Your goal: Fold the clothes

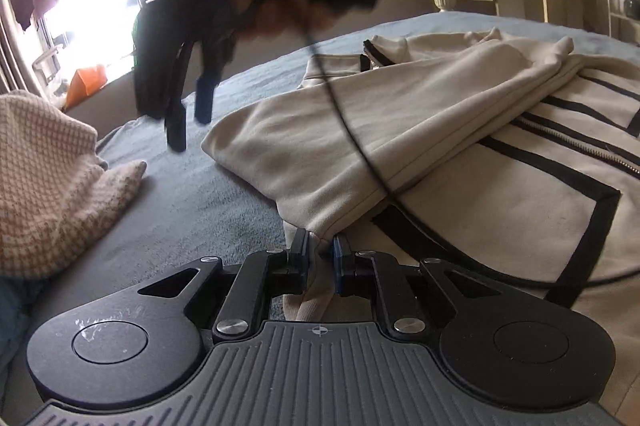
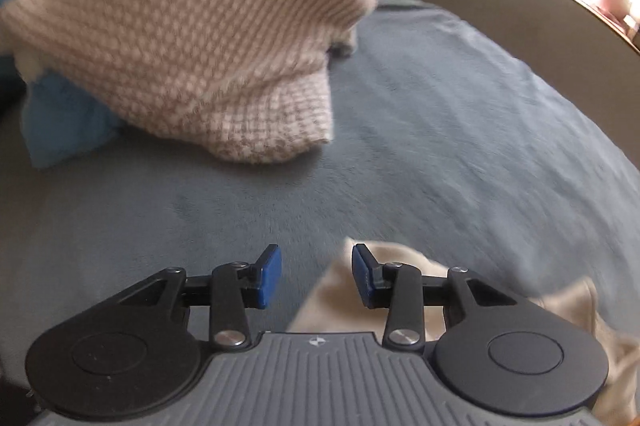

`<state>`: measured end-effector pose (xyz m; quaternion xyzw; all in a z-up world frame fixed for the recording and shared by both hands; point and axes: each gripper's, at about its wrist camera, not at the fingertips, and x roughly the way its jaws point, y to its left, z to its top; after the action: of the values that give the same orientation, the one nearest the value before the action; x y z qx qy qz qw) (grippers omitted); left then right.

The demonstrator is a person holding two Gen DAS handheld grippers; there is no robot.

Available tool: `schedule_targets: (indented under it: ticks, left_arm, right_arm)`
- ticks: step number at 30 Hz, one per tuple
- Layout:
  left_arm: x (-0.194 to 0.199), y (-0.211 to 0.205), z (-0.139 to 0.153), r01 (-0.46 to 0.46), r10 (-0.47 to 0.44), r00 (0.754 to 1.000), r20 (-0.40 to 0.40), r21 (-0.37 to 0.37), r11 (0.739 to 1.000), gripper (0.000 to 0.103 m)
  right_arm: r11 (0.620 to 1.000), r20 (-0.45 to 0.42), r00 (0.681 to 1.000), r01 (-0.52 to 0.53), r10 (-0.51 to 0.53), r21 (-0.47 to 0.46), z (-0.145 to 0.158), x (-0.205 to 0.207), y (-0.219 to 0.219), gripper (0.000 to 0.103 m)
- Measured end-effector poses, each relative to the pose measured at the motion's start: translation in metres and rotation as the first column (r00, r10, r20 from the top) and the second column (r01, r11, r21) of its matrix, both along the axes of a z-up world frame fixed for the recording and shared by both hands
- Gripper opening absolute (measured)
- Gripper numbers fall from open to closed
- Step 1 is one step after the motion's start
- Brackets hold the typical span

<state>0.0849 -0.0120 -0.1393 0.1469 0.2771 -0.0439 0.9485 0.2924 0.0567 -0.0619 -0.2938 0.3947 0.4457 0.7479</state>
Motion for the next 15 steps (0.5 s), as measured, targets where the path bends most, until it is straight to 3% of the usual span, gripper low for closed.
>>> schedule_targets:
  ticks: [2,3,5,9,15]
  left_arm:
    - [0.0,0.002,-0.001,0.001,-0.001,1.0,-0.006,-0.018,1.0,0.01]
    - [0.001,0.003,-0.002,0.0,0.0,1.0,-0.009,-0.027,1.0,0.01]
    - [0.0,0.005,-0.003,0.0,0.0,1.0,-0.011,-0.045,0.999,0.01]
    - [0.0,0.009,-0.005,-0.001,0.0,1.0,-0.011,-0.073,0.997,0.01]
    - [0.001,0.011,-0.005,-0.005,0.003,1.0,-0.018,-0.082,0.997,0.01]
  right_arm:
    - [0.996,0.014,1.0,-0.007,0.008,-0.091,-0.016,0.002,0.011,0.029]
    - [0.991,0.015,1.0,-0.005,0.007,-0.132,-0.022,0.003,0.014,0.004]
    - [0.993,0.014,1.0,0.023,-0.022,-0.117,-0.023,0.007,0.007,0.003]
    - [0.992,-0.02,0.993,0.116,-0.115,0.051,-0.007,0.015,-0.022,0.002]
    - [0.935,-0.19,0.942,0.309,-0.275,0.177,-0.027,0.045,-0.042,0.002]
